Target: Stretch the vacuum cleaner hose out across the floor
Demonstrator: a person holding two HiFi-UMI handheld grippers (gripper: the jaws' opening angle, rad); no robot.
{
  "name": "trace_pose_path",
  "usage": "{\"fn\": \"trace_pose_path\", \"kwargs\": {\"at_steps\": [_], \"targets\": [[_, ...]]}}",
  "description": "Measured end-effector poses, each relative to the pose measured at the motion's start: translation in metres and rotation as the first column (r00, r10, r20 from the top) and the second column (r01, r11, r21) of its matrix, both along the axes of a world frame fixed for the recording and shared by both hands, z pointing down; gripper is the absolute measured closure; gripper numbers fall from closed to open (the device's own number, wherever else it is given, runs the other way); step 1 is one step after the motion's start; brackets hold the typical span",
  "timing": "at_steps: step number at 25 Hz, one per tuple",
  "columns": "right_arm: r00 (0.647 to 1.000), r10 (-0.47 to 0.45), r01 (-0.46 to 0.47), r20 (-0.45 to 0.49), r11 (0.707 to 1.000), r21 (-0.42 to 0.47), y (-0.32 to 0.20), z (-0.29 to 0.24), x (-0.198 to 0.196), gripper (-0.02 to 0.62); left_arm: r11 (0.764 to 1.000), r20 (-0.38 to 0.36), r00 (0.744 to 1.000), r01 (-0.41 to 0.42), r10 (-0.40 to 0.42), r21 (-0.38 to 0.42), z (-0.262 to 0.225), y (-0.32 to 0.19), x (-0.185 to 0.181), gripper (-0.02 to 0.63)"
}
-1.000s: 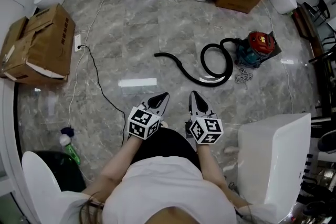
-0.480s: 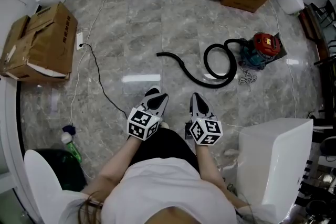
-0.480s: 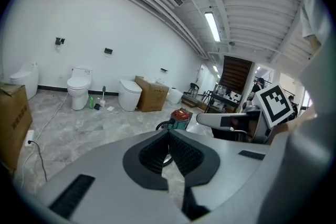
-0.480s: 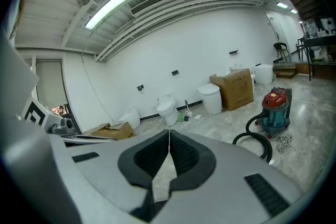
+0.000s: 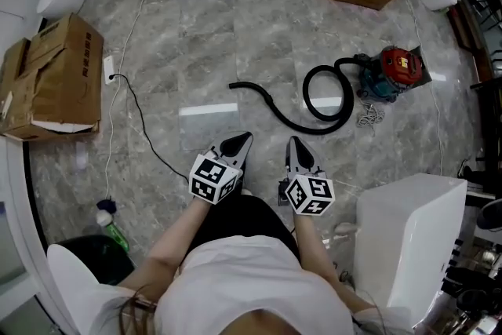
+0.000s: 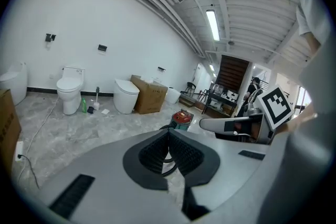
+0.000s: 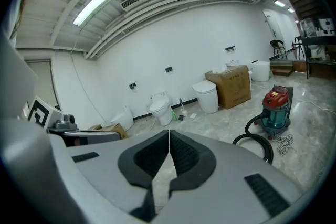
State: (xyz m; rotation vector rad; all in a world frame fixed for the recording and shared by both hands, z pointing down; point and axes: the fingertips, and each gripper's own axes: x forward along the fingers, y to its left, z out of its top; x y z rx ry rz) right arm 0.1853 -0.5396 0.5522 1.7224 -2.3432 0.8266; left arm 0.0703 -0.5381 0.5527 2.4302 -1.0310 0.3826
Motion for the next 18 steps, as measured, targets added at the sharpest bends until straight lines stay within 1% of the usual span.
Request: {"fn": "trace_pose_path", "kwargs": {"at_steps": [5,9,11,13,18], "targets": [[1.000,0.017,-0.017,-0.009,0.999,-0.039,-0.049,0.013,-0.008,0.580,0.999,0.018,0.999,-0.037,0.037,-0.010,0.012,-0.055,-0.011,0.597],[1.000,0.017,-0.017,0.002,0.997,-0.075,-0.084,0.024,-0.012,0.580,0.995,0.022,0.995,-0.099,0.099,-0.011,0.021,-0.089,-0.015,0.597],[1.000,0.011,-0.010,0.007,0.995,-0.100,-0.100,0.031,-0.012,0.580,0.991,0.025,0.991,-0.130,0.130,-0.011,0.026,-0.104,-0.016,0.597],[1.000,0.006,-0.007,-0.008,0.993,-0.116,-0.116,0.038,-0.011,0.580,0.988,0.033,0.987,-0.157,0.158,-0.007,0.032,-0.120,-0.018,0.597],[0.999,-0.036,0.032,-0.027,0.990,-0.135,-0.156,0.059,-0.015,0.580,0.970,0.058,0.969,-0.241,0.241,0.000,0.053,-0.159,-0.019,0.597]]}}
